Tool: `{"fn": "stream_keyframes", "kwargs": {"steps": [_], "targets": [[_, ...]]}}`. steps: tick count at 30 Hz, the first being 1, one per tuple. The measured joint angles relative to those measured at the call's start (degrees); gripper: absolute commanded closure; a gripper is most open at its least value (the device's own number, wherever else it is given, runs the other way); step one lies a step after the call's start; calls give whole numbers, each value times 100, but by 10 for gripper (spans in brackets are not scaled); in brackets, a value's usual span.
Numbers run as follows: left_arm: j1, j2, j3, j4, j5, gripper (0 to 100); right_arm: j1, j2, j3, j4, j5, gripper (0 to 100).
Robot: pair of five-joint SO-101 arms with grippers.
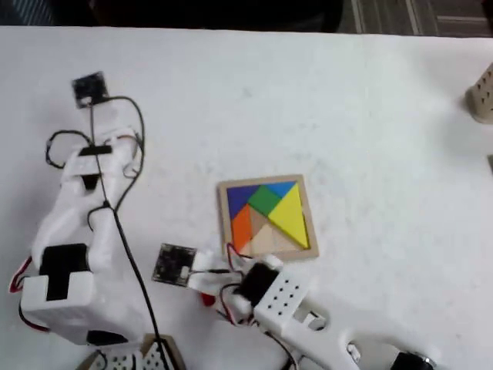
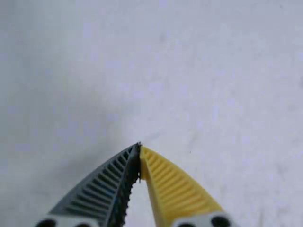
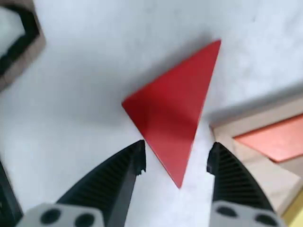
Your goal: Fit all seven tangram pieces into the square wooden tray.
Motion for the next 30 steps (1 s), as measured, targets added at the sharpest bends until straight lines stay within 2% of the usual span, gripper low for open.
{"fn": "stream_keyframes", "kwargs": {"steps": [4, 9, 16, 25, 30], "targets": [[-44, 9, -26, 0, 0, 976, -26, 141, 0, -396, -281, 676], [-44, 9, -26, 0, 0, 967, -176, 1011, -202, -738, -589, 674], [-44, 9, -26, 18, 0, 854, -193, 2092, -1178, -264, -853, 675], [-9, 9, -26, 255, 0, 854, -1020, 2286, -1468, 193, -1415, 675], [-9, 9, -26, 255, 0, 854, -1011, 2409, -1468, -18, -1530, 675]]}}
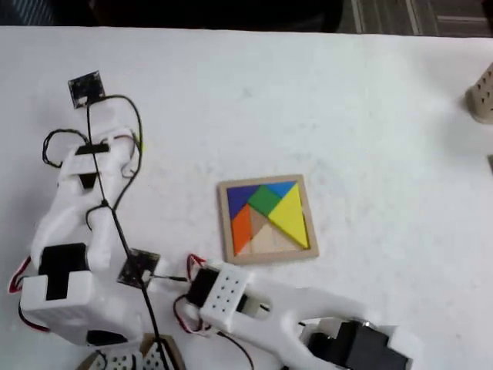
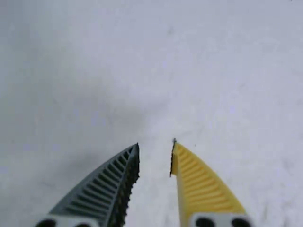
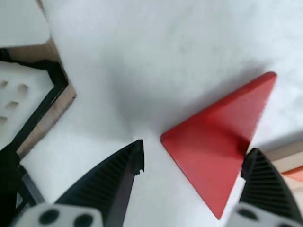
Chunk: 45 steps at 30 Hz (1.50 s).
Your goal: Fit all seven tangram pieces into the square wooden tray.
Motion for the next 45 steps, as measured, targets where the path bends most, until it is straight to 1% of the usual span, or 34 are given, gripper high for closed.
{"fn": "stream_keyframes", "kwargs": {"steps": [5, 7, 16, 21, 23, 30, 32, 35, 37, 45], "targets": [[0, 0, 0, 0, 0, 854, 255, 343, -105, -88, -18, 674], [0, 0, 0, 0, 0, 854, 334, 501, -246, -88, -141, 674], [0, 0, 0, 0, 0, 854, 396, 1196, -888, 316, -220, 676], [0, 0, 0, 123, 0, 854, 396, 1213, -941, 387, -220, 677], [0, 0, 0, 123, 0, 853, 396, 1213, -949, 440, -237, 695], [0, 0, 0, 132, 0, 851, 633, 1222, -967, 589, -229, 706], [0, 0, 0, 132, 0, 851, 642, 1248, -967, 598, -229, 741], [0, 0, 0, 132, 0, 851, 659, 1248, -967, 589, -229, 843], [0, 0, 0, 132, 0, 852, 730, 1248, -976, 589, -229, 892], [0, 0, 0, 132, 0, 851, 826, 1248, -1011, 607, -220, 904]]}}
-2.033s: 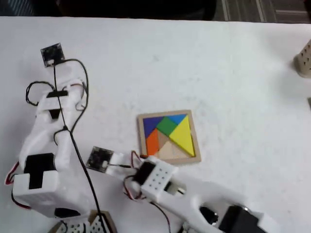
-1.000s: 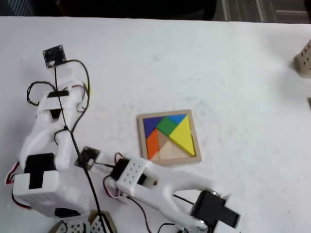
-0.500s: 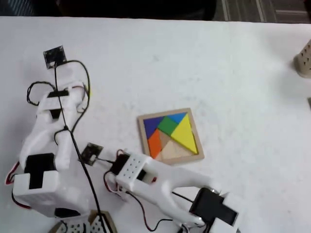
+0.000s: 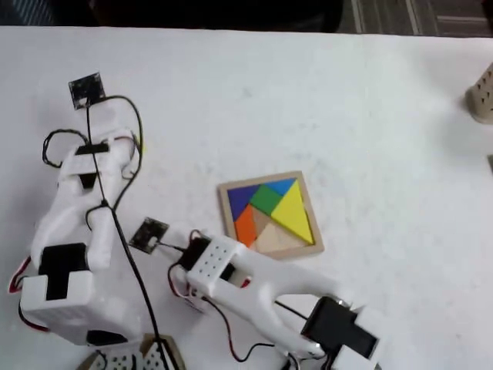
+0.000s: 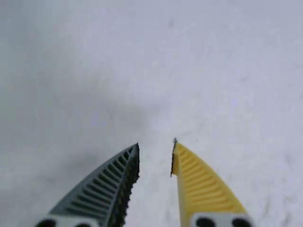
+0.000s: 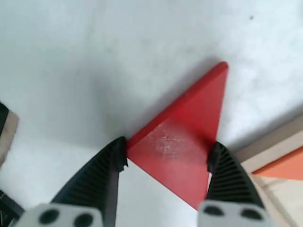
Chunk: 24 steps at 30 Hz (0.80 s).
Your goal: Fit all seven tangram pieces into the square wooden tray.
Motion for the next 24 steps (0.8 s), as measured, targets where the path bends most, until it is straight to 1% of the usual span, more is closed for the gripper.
{"fn": "stream_keyframes", "kwargs": {"steps": [2, 7, 12, 18, 22, 24], "targets": [[0, 0, 0, 0, 0, 850, 88, 0, -9, 9, 9, 904], [0, 0, 0, 0, 0, 850, 589, -237, -9, 132, 79, 904], [0, 0, 0, 0, 0, 850, 993, -1257, 9, 677, 325, 901], [0, 0, 0, 0, 0, 850, 1407, -2330, 9, 1134, 369, 900], [0, 0, 0, 0, 0, 850, 2022, -2462, 9, 1169, 369, 900], [0, 0, 0, 0, 0, 850, 2409, -2462, 9, 1073, 176, 900]]}}
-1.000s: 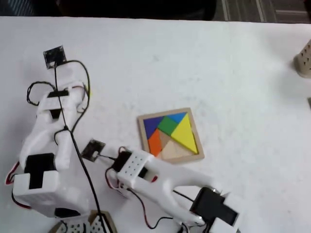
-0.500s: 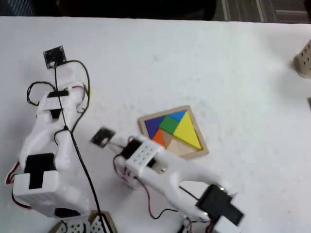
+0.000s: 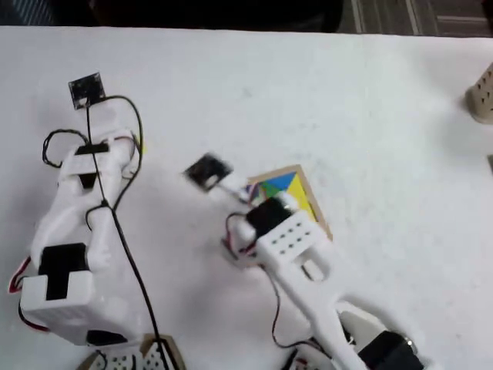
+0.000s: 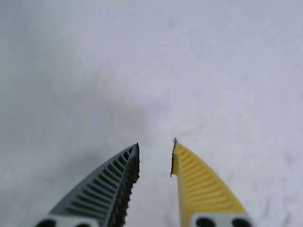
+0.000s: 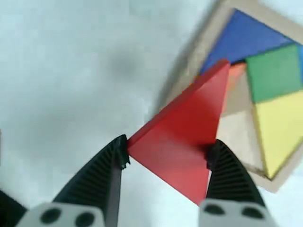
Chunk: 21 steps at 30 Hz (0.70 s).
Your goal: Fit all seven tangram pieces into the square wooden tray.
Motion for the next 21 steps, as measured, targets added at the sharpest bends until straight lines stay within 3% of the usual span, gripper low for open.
{"fn": "stream_keyframes", "kwargs": {"steps": [7, 11, 14, 21], "targets": [[0, 0, 0, 0, 0, 850, 985, 1064, -18, -800, -1169, 890], [0, 0, 0, 0, 0, 849, 1081, 1829, -475, -949, -1644, 772], [0, 0, 0, 0, 0, 849, 1081, 2286, -888, -949, -1705, 717], [35, 0, 0, 0, 0, 849, 1275, 2470, -1688, -281, -1204, 734]]}}
